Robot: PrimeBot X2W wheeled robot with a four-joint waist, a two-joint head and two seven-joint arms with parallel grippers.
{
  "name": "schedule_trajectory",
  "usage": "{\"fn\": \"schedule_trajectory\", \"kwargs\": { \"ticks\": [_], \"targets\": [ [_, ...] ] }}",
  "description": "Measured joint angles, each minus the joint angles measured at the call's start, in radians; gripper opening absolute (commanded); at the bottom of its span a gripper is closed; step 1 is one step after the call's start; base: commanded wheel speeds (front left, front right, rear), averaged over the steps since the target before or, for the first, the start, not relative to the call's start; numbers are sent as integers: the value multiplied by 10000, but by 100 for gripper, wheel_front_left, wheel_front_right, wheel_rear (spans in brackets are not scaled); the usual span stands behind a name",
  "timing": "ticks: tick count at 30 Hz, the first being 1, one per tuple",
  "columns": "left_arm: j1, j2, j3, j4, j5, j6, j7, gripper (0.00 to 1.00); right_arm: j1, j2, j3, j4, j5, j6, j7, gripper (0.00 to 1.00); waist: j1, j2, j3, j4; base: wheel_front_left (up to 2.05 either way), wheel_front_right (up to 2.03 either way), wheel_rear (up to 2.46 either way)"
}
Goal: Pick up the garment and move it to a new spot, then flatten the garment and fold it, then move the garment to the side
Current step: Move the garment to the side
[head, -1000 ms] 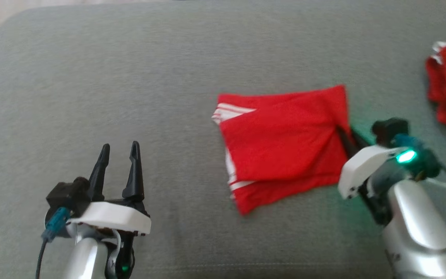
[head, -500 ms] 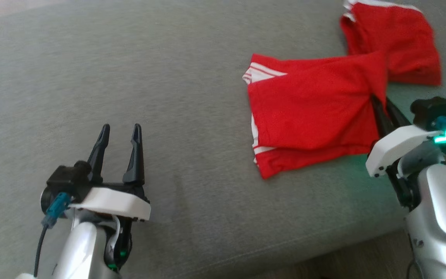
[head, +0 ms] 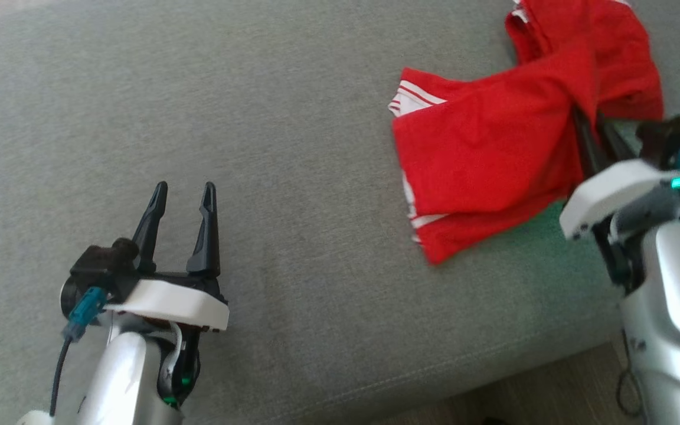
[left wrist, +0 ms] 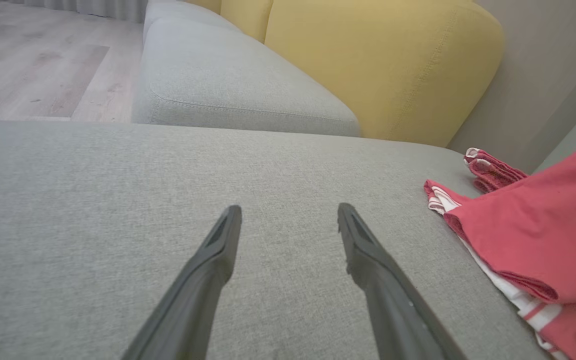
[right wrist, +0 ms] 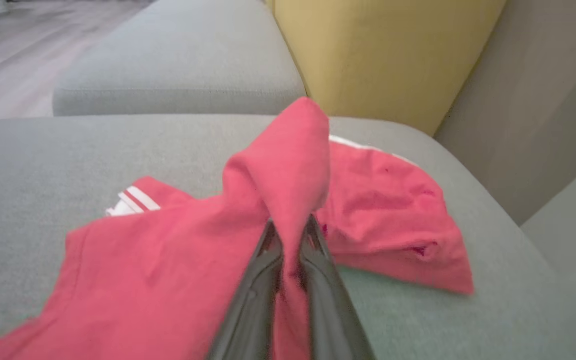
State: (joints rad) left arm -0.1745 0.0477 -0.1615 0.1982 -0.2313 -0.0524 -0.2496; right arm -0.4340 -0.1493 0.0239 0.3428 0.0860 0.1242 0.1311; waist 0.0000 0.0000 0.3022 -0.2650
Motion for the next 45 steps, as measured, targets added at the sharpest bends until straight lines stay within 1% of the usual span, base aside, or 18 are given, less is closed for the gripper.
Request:
{"fn": "schedule_trajectory", "kwargs": {
  "ticks": [5,6,10,12,18,21,26,27,28,29,32,36,41,45],
  "targets": [
    [7,0,-25,0,-130,12,0,100,-1004,-178,21,-42,-58,0,148,0,0,0,-106,348,0,0,0],
    [7,0,-65,-4,-211,84,0,100,-1431,-362,-84,59,-59,0,278,0,0,0,-123,507,0,0,0],
    [6,0,-182,-33,-299,104,0,100,-1947,-897,-454,393,-123,0,387,0,0,0,-89,839,0,0,0],
    [6,0,-188,-40,-347,176,0,100,-2035,-1154,-746,562,-221,0,430,0,0,0,-41,995,0,0,0],
    [2,0,-184,-84,-355,178,0,100,-2184,-1676,-1770,1093,-433,0,447,0,0,0,153,1373,0,0,0],
    [-13,0,-184,-132,-353,178,0,100,-2383,-1835,-2307,1430,-470,0,357,0,1,0,281,1501,0,0,0],
    [-43,0,-184,-136,-337,171,0,100,-2900,-2042,-2934,2176,-871,0,151,0,1,0,480,1701,0,0,0],
    [-67,0,-184,-136,-337,169,0,100,-2984,-2084,-3080,2391,-1003,0,119,2,1,0,513,1739,0,0,0],
    [-106,0,-186,-136,-337,167,0,100,-3032,-2098,-3269,2571,-1126,0,54,40,1,0,545,1775,0,0,0],
    [-153,0,-186,-136,-337,167,0,100,-3082,-2104,-3455,2767,-1267,0,-65,99,1,0,575,1808,0,0,0],
    [-230,-2,-188,-136,-324,157,0,100,-3229,-2111,-3889,3275,-1701,0,-401,100,1,0,629,1899,0,0,0],
    [-228,-2,-182,-136,-293,157,0,100,-3437,-2088,-3958,3605,-1944,0,-671,100,1,0,632,1912,0,0,0],
    [-228,-2,-153,-136,-295,155,0,100,-3599,-1941,-3776,3814,-2004,0,-1162,100,1,0,534,1853,0,0,0],
    [-223,-2,-140,-138,-316,123,0,100,-3594,-1607,-3411,3699,-1944,0,-1530,100,1,0,345,1810,0,0,0]
  ]
}}
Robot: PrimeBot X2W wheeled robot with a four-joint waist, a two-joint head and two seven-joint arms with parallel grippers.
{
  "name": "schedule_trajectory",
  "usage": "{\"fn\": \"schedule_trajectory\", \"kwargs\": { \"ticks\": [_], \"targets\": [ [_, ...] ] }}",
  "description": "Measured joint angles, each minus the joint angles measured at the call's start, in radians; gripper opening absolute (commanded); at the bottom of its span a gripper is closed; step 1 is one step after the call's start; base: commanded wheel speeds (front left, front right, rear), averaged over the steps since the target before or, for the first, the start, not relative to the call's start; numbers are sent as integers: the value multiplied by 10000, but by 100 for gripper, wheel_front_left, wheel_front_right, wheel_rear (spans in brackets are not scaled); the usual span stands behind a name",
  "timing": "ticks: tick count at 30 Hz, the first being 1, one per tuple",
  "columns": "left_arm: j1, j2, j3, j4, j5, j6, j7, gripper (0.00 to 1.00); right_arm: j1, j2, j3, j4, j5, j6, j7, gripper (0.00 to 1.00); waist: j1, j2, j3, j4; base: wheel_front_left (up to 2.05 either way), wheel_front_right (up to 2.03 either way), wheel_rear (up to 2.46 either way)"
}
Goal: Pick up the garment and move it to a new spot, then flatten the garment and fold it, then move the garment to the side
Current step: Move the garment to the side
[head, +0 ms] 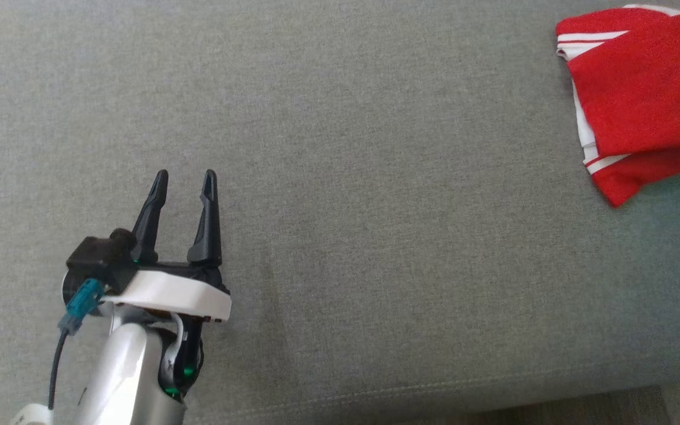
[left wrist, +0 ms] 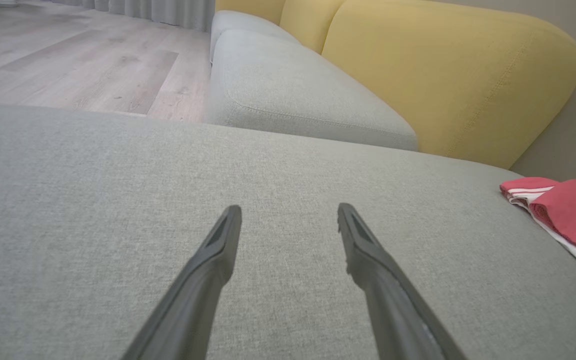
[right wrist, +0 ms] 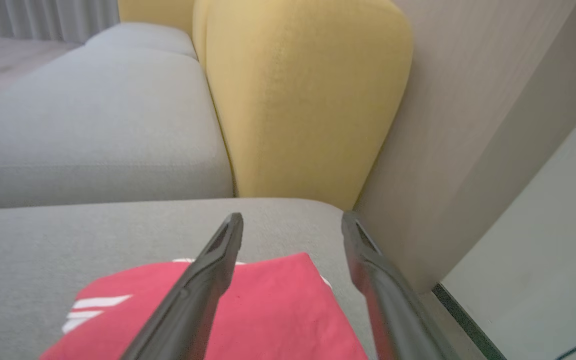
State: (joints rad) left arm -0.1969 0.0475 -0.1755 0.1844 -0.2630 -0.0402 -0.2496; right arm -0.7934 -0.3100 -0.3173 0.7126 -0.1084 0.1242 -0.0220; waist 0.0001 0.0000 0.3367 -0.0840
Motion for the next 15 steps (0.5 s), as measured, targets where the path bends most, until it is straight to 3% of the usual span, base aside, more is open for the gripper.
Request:
{"fn": "schedule_trajectory", "kwargs": {
  "ticks": [6,15],
  "targets": [
    [36,-6,209,-13,-107,59,0,100,332,569,654,-976,334,0,-591,100,-1,0,-457,24,0,0,0],
    [466,-12,399,-180,-581,468,-2,100,2309,1513,1294,-2865,838,0,-838,100,-1,0,-1360,359,0,0,0]
  ]
}}
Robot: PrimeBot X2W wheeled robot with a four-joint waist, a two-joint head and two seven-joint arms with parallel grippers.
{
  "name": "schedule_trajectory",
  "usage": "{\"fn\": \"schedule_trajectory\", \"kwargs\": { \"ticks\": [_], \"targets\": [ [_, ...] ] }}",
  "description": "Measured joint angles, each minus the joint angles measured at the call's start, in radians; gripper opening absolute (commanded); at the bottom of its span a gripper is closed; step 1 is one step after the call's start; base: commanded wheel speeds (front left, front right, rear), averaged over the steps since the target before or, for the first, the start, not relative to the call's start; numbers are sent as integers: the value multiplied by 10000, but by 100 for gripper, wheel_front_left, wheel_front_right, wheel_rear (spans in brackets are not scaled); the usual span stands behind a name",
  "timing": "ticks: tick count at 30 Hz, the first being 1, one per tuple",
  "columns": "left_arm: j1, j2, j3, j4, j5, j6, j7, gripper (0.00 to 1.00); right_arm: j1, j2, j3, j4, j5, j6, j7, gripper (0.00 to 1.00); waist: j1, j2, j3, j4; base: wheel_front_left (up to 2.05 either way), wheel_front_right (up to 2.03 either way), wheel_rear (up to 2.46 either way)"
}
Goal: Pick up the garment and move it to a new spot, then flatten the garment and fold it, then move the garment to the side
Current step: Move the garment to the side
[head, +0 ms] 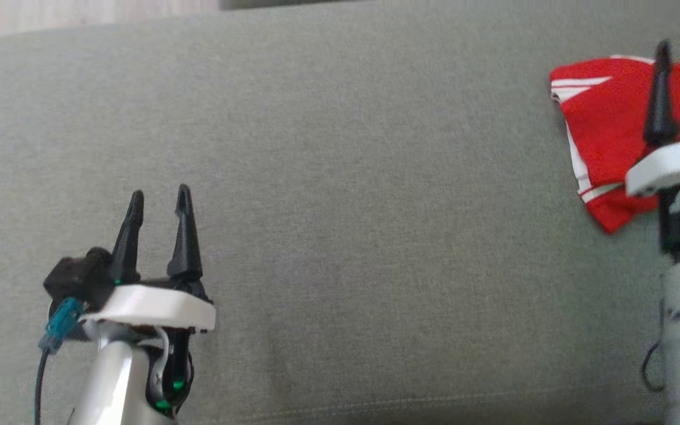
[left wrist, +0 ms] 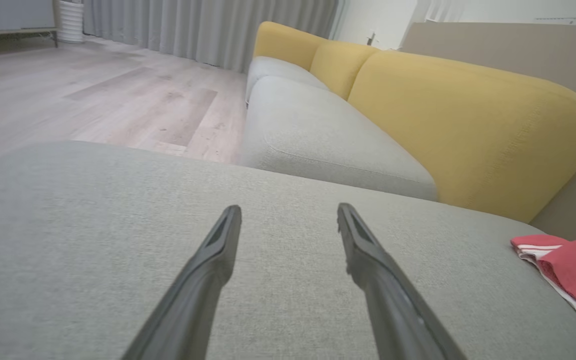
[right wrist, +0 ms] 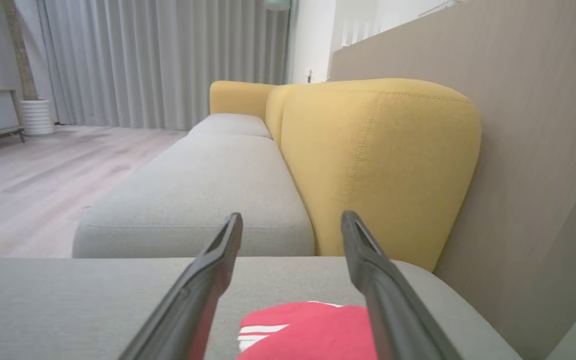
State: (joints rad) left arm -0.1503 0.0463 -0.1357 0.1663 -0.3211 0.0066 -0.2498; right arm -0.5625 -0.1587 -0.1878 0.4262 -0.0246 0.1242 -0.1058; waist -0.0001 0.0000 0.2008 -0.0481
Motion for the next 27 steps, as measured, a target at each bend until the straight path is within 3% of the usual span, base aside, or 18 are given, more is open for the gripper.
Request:
{"fn": "schedule_trajectory", "kwargs": {
  "ticks": [10,27],
  "targets": [
    [636,0,213,324,-65,213,2,100,2540,997,702,-1519,180,0,-15,100,-1,0,-840,659,0,0,0],
    [965,0,196,813,92,374,2,100,5005,1108,1749,-2015,1613,0,-859,100,0,0,-1301,942,0,0,0]
  ]
}}
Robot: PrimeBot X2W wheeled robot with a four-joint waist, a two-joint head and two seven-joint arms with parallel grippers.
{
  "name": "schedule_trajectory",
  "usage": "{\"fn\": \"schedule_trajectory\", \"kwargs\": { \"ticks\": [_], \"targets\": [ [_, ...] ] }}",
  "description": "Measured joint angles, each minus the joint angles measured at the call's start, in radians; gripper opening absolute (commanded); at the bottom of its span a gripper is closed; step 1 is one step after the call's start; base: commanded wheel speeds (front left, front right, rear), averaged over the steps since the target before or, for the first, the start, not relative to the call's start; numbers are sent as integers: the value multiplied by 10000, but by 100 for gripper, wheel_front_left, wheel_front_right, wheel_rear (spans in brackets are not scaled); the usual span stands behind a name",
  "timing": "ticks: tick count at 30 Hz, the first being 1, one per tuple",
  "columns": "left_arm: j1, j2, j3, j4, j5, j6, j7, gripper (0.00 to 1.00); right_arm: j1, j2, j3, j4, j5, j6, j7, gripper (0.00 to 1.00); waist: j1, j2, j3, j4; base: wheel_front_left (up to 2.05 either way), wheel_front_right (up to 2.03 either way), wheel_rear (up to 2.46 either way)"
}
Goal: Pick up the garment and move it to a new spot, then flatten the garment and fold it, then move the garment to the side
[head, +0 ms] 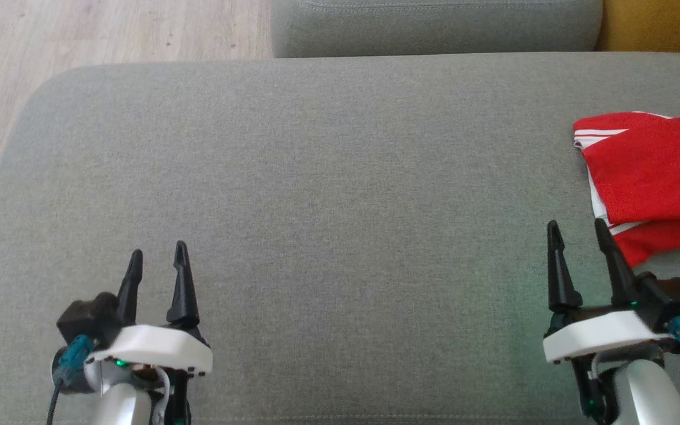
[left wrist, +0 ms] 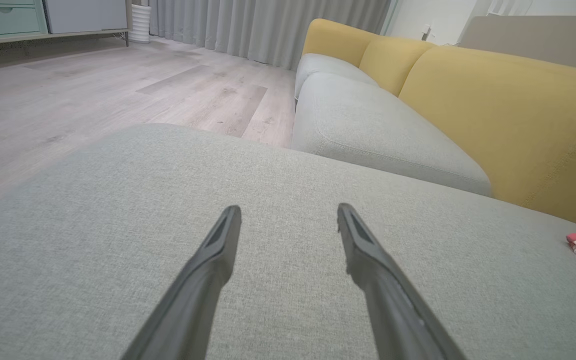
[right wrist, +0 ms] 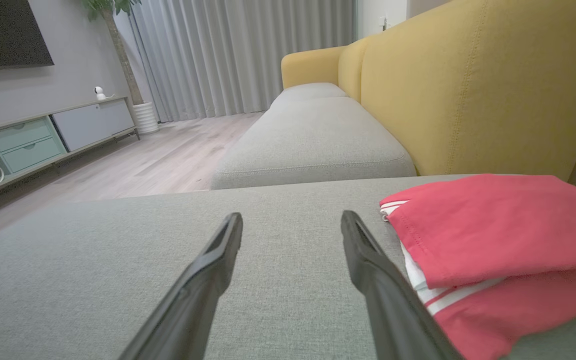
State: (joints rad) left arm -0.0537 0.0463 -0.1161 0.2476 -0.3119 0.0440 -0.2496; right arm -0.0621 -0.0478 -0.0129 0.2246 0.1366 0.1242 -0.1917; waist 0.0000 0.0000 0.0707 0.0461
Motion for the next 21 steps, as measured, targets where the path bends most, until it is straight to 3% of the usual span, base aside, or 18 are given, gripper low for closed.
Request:
{"fn": "schedule_trajectory", "kwargs": {
  "ticks": [16,17,21],
  "targets": [
    [128,0,-213,46,111,13,0,100,70,0,385,408,123,0,-257,100,0,0,-175,-94,0,0,0],
    [128,2,-232,46,111,13,0,0,70,0,399,424,132,0,-257,0,0,0,-177,-94,0,0,0],
    [344,-2,-320,644,109,2,29,0,299,15,408,1024,130,-2,-234,0,1,0,-181,-97,0,0,0]
  ]
}}
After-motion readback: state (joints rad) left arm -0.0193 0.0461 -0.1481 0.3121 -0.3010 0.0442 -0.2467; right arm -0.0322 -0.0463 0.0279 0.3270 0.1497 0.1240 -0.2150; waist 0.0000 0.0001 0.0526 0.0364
